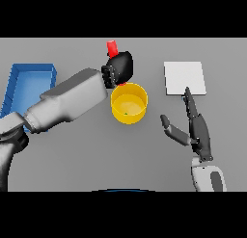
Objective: Pick up the red beaker and tilt it to pour out 1 green nut into yellow bowl. Pick up the yellow bowl and place it on the metallic measuring scale.
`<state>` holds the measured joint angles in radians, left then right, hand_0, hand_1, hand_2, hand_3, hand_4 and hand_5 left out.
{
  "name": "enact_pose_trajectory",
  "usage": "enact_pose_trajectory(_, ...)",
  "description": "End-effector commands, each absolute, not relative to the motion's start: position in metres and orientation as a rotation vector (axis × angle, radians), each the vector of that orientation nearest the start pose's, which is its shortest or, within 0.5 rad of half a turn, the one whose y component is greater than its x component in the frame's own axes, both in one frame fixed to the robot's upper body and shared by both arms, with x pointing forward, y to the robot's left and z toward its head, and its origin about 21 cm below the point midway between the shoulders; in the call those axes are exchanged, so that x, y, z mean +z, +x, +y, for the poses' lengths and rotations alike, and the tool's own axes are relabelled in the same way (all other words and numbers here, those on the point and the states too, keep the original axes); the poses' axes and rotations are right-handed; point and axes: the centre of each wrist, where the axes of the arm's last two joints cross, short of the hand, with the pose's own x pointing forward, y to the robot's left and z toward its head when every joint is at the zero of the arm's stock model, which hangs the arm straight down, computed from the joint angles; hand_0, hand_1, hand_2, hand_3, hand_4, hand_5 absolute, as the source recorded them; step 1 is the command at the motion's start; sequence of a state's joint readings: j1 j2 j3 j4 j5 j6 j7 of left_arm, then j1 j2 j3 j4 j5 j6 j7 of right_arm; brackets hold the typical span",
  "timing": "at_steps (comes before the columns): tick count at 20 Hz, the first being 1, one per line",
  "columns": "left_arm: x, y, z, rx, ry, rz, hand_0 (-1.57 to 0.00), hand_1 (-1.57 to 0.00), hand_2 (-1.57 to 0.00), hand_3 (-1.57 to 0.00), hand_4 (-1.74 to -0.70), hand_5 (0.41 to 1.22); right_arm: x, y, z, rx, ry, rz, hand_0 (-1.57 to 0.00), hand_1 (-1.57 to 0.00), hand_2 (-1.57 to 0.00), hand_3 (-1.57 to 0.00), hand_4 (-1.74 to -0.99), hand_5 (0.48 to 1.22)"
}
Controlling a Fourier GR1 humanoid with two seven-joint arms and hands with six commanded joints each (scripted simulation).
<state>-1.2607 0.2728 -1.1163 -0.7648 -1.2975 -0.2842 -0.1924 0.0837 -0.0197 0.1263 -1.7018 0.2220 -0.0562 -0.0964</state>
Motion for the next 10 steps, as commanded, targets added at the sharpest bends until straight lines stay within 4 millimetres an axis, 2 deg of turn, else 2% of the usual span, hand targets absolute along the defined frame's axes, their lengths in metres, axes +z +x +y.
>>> enact_pose_trajectory(1, 0.128, 0.408, 0.039, 2.593, -1.264, 0.824, -1.57, -1.57, -1.57, -1.57, -1.73, 1.221, 0.009, 0.226, -0.211, 0.215, -0.156, -1.721, 0.00, 0.00, 0.00, 0.00, -1.133, 0.579)
enact_pose_trajectory(3, 0.134, 0.409, 0.036, 2.534, -1.282, 0.766, -1.57, -1.57, -1.57, -1.57, -1.73, 1.221, 0.007, 0.223, -0.216, 0.213, -0.167, -1.727, 0.00, 0.00, 0.00, 0.00, -1.128, 0.575)
enact_pose_trajectory(5, 0.154, 0.409, 0.024, 2.478, -1.282, 0.729, -1.57, -1.57, -1.57, -1.57, -1.73, 1.221, 0.010, 0.225, -0.211, 0.211, -0.169, -1.724, 0.00, 0.00, 0.00, 0.00, -1.138, 0.572)
enact_pose_trajectory(7, 0.191, 0.418, 0.021, 2.406, -1.351, 0.683, -1.57, -1.57, -1.57, -1.57, -1.73, 1.221, 0.012, 0.225, -0.209, 0.211, -0.160, -1.743, 0.00, 0.00, 0.00, 0.00, -1.138, 0.565)
enact_pose_trajectory(9, 0.228, 0.429, 0.021, 2.384, -1.454, 0.721, -1.57, -1.57, -1.57, -1.57, -1.73, 1.221, 0.013, 0.227, -0.206, 0.224, -0.174, -1.733, 0.00, 0.00, 0.00, 0.00, -1.133, 0.557)
enact_pose_trajectory(10, 0.244, 0.436, 0.030, 2.395, -1.510, 0.758, -1.57, -1.57, -1.57, -1.57, -1.72, 1.221, 0.015, 0.228, -0.206, 0.215, -0.167, -1.750, 0.00, 0.00, 0.00, 0.00, -1.130, 0.554)
